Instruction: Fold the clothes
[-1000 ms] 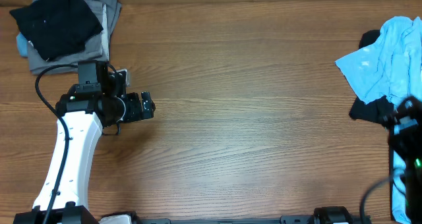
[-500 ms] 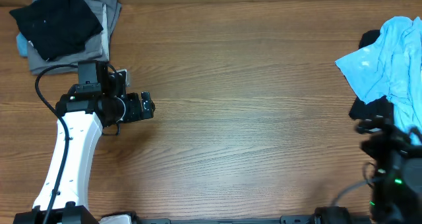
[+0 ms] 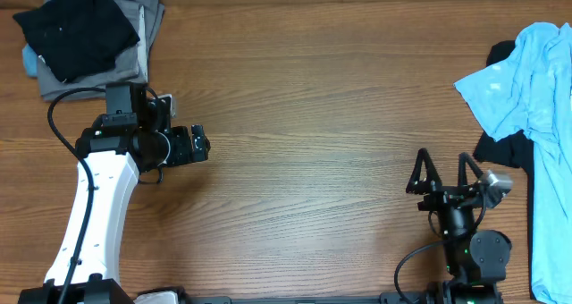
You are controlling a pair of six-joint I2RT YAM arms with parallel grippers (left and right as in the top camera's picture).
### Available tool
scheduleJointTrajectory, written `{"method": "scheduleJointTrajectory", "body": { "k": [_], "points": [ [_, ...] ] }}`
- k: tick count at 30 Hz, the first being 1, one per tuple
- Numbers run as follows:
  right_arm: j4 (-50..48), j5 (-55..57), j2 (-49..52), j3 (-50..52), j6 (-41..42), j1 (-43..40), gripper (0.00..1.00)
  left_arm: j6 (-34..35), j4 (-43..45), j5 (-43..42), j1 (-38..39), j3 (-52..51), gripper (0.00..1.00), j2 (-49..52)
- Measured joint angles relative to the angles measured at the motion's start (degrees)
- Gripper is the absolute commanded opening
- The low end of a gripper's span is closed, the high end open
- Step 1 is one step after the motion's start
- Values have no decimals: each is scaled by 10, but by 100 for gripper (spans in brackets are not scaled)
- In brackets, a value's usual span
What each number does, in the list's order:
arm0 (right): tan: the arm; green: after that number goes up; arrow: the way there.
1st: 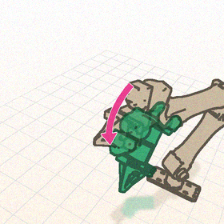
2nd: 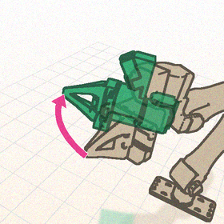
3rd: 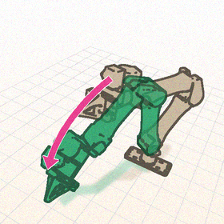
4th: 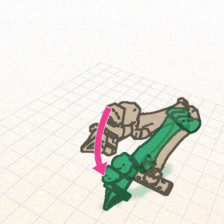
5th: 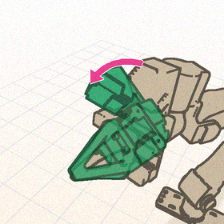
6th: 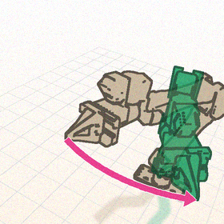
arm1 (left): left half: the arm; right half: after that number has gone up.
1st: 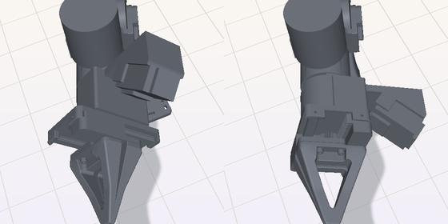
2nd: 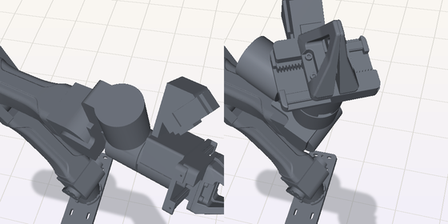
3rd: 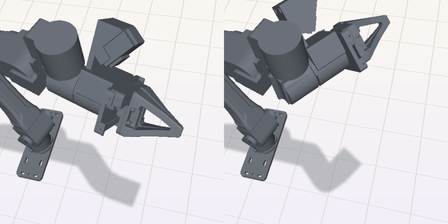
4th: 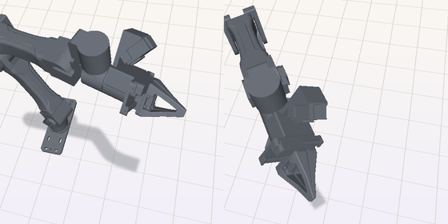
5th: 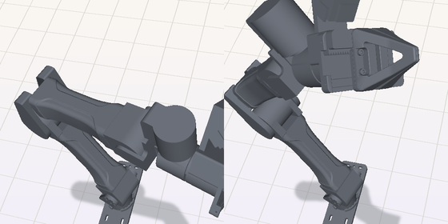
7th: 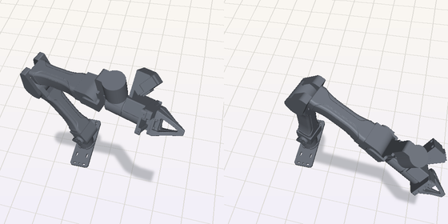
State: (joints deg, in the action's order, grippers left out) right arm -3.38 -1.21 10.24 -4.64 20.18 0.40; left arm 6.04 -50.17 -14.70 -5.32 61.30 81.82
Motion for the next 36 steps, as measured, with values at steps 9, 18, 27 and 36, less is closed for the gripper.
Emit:
{"method": "scheduleJointTrajectory", "body": {
  "k": [9,18,27,36],
  "points": [
    [12,-22,-61,34,-26,1,100,0,0,0,0,0,100,0],
    [80,-31,-94,36,-83,1,100,0,0,0,0,0,100,0],
    [81,-33,-94,36,-91,1,100,0,0,0,0,0,100,0],
    [81,-33,-94,36,-93,1,100,0,0,0,0,0,100,0]
  ]
}}
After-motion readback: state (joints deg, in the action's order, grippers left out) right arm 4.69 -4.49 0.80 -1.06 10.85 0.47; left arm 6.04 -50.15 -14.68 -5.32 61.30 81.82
